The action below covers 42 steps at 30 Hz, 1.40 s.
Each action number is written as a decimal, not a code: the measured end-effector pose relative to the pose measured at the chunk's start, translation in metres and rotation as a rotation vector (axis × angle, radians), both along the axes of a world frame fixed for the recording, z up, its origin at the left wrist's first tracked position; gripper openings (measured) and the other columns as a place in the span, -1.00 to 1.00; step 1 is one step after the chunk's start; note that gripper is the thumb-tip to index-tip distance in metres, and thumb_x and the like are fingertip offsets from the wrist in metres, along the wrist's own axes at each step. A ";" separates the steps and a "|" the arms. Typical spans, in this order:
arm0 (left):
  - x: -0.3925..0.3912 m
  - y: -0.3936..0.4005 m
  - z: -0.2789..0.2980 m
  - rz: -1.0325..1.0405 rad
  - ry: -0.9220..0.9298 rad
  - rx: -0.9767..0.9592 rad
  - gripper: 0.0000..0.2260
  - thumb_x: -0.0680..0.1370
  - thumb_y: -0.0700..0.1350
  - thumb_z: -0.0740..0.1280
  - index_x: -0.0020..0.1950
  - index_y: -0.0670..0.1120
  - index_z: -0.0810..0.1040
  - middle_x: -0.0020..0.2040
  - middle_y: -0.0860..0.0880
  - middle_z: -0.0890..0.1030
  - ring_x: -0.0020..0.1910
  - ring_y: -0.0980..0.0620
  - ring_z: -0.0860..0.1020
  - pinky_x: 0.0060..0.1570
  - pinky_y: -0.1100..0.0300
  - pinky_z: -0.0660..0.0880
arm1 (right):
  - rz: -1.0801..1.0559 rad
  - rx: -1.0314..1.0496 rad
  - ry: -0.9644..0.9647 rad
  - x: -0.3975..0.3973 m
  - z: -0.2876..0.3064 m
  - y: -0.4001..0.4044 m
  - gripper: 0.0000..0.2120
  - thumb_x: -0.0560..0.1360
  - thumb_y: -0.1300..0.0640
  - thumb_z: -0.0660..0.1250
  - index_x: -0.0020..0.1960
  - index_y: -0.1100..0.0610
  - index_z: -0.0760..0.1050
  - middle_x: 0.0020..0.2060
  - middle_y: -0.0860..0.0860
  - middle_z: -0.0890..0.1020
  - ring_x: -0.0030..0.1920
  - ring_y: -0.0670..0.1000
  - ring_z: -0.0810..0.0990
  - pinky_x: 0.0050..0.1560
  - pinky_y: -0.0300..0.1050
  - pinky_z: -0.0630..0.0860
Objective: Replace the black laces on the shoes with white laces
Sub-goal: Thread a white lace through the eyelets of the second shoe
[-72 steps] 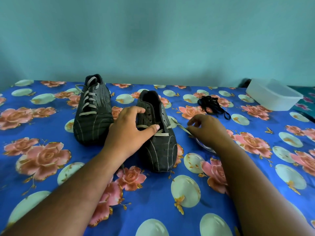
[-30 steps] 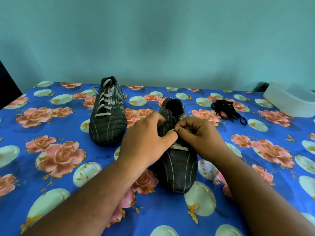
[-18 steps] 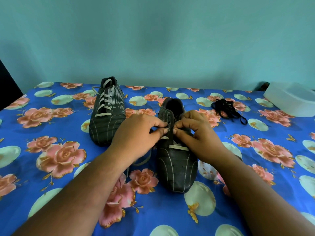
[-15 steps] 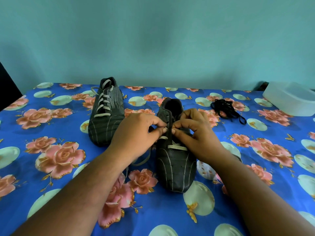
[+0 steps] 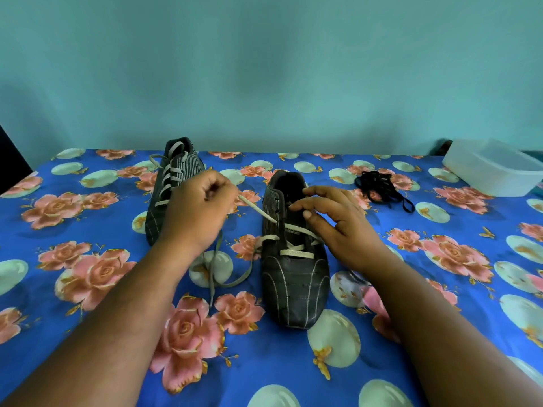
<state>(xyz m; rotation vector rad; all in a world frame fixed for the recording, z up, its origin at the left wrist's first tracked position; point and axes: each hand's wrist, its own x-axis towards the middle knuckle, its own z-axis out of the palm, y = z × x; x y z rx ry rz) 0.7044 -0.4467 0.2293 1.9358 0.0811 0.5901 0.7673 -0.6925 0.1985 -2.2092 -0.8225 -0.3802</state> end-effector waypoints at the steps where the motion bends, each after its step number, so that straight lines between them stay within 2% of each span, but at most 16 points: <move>1: 0.001 0.004 0.003 0.046 -0.023 -0.034 -0.83 0.56 -0.04 0.34 -0.11 -0.11 0.64 -0.26 -0.10 0.65 -0.29 0.09 0.65 -0.22 0.06 0.66 | 0.006 0.008 0.006 0.001 0.000 -0.001 -0.76 0.62 -0.06 0.23 0.19 -0.26 0.60 0.26 -0.22 0.50 0.36 -0.06 0.38 0.40 0.04 0.29; 2: 0.002 0.010 0.005 0.121 -0.045 -0.015 -0.84 0.59 -0.09 0.34 -0.09 -0.14 0.63 -0.27 -0.04 0.63 -0.33 0.21 0.60 -0.29 0.25 0.57 | 0.014 0.018 0.014 0.001 -0.001 -0.001 -0.76 0.61 -0.06 0.25 0.19 -0.26 0.60 0.26 -0.21 0.50 0.36 -0.05 0.39 0.39 0.04 0.30; 3: 0.004 0.016 0.006 0.204 -0.056 0.032 -0.85 0.59 -0.08 0.33 -0.09 -0.12 0.63 -0.26 0.01 0.61 -0.33 0.25 0.55 -0.29 0.28 0.49 | 0.022 0.029 0.025 0.002 -0.001 -0.002 -0.77 0.61 -0.06 0.26 0.19 -0.25 0.61 0.26 -0.21 0.50 0.35 -0.04 0.40 0.38 0.04 0.31; 5: 0.007 0.030 0.003 0.335 -0.031 0.119 -0.85 0.54 0.03 0.31 -0.12 0.00 0.61 -0.23 0.06 0.60 -0.17 0.14 0.55 -0.12 0.11 0.46 | 0.030 0.040 0.046 0.002 0.000 -0.002 -0.77 0.60 -0.05 0.26 0.19 -0.24 0.62 0.25 -0.20 0.51 0.34 -0.06 0.41 0.37 0.00 0.32; 7: 0.008 0.035 0.000 0.406 0.074 0.292 -0.89 0.53 0.06 0.31 -0.12 0.09 0.60 -0.10 0.09 0.62 0.10 -0.09 0.54 0.12 -0.08 0.37 | 0.032 0.043 0.053 0.001 0.000 -0.003 -0.77 0.60 -0.04 0.28 0.18 -0.21 0.63 0.24 -0.19 0.52 0.33 -0.10 0.40 0.36 -0.04 0.31; 9: 0.007 0.027 -0.004 0.385 0.114 0.470 -0.95 0.54 0.04 0.38 -0.04 0.13 0.63 0.03 0.09 0.62 0.25 -0.13 0.47 0.17 -0.08 0.23 | 0.038 0.050 0.057 0.002 0.000 -0.003 -0.79 0.61 -0.01 0.30 0.18 -0.20 0.63 0.24 -0.19 0.52 0.34 -0.12 0.40 0.37 -0.04 0.31; 12: 0.001 0.008 -0.006 0.192 -0.001 0.584 -0.85 0.54 0.18 0.36 -0.01 0.16 0.63 -0.08 0.25 0.57 0.19 0.05 0.48 0.18 0.00 0.14 | 0.053 0.065 0.081 0.002 0.000 -0.003 -0.79 0.63 0.06 0.33 0.18 -0.18 0.63 0.25 -0.17 0.52 0.37 -0.11 0.40 0.39 -0.04 0.31; 16: -0.001 -0.015 -0.013 -0.084 0.016 0.593 -0.62 0.48 0.42 0.14 -0.06 0.21 0.60 -0.11 0.31 0.60 0.05 0.20 0.52 0.15 0.03 0.16 | 0.079 0.063 0.082 0.002 -0.001 -0.002 -0.78 0.62 0.06 0.33 0.20 -0.17 0.63 0.26 -0.14 0.51 0.39 -0.11 0.39 0.38 -0.05 0.32; 19: 0.001 -0.017 -0.018 -0.151 0.013 0.530 -0.69 0.44 0.42 0.17 -0.16 0.25 0.55 -0.15 0.27 0.60 -0.02 0.22 0.52 0.21 -0.11 0.35 | 0.084 0.054 0.094 0.002 -0.001 -0.003 -0.78 0.62 0.07 0.35 0.21 -0.16 0.62 0.27 -0.15 0.49 0.40 -0.14 0.37 0.37 -0.12 0.30; 22: 0.002 -0.009 -0.016 -0.176 0.018 0.459 -0.73 0.47 0.36 0.22 -0.09 0.22 0.54 -0.14 0.28 0.61 -0.11 0.26 0.54 0.19 -0.24 0.43 | 0.097 0.059 0.112 0.000 0.002 -0.003 -0.78 0.62 0.09 0.36 0.21 -0.14 0.63 0.27 -0.16 0.49 0.39 -0.18 0.37 0.34 -0.24 0.28; 24: 0.002 -0.001 -0.012 -0.138 0.013 0.488 -0.73 0.53 0.31 0.25 -0.09 0.15 0.56 -0.16 0.28 0.62 -0.11 0.28 0.56 0.23 -0.22 0.39 | 0.110 0.067 0.113 0.001 0.002 -0.003 -0.79 0.62 0.10 0.36 0.19 -0.13 0.63 0.26 -0.15 0.49 0.40 -0.18 0.38 0.33 -0.23 0.31; 28: 0.008 0.021 -0.006 0.085 -0.010 0.502 -0.72 0.59 0.25 0.27 -0.12 0.08 0.56 -0.27 0.18 0.61 -0.17 0.14 0.61 0.19 -0.09 0.35 | 0.128 0.078 0.118 0.004 0.000 -0.005 -0.80 0.62 0.07 0.34 0.18 -0.14 0.63 0.27 -0.12 0.50 0.40 -0.12 0.41 0.30 -0.01 0.47; 31: 0.010 0.035 -0.004 0.356 0.061 0.585 -0.80 0.63 0.14 0.28 -0.04 0.06 0.59 -0.19 0.14 0.50 0.07 -0.09 0.55 0.12 -0.05 0.22 | 0.123 0.066 0.116 0.003 0.002 -0.005 -0.79 0.62 0.10 0.35 0.17 -0.15 0.62 0.27 -0.10 0.50 0.40 -0.15 0.40 0.33 -0.15 0.39; 34: 0.007 0.033 -0.007 0.409 0.080 0.681 -0.82 0.63 0.13 0.30 -0.03 0.06 0.59 -0.05 0.06 0.58 0.22 -0.15 0.46 0.04 -0.01 0.11 | 0.122 0.056 0.111 0.002 0.003 -0.004 -0.80 0.62 0.11 0.35 0.18 -0.13 0.62 0.27 -0.09 0.51 0.40 -0.14 0.41 0.32 -0.26 0.33; 38: 0.006 0.012 -0.014 0.212 -0.037 0.736 -0.75 0.59 0.24 0.29 0.07 0.11 0.59 0.15 0.10 0.61 0.25 -0.06 0.46 0.11 0.05 0.13 | 0.121 0.065 0.119 0.002 0.001 -0.003 -0.80 0.62 0.10 0.35 0.16 -0.15 0.62 0.26 -0.10 0.51 0.41 -0.10 0.41 0.33 -0.22 0.33; 42: 0.003 -0.012 -0.019 -0.064 -0.041 0.576 -0.66 0.50 0.38 0.17 0.04 0.20 0.55 0.10 0.21 0.59 0.20 0.12 0.50 0.25 -0.17 0.32 | 0.121 0.066 0.125 0.002 0.001 -0.004 -0.80 0.62 0.07 0.35 0.18 -0.17 0.62 0.28 -0.10 0.50 0.41 -0.10 0.41 0.33 -0.21 0.34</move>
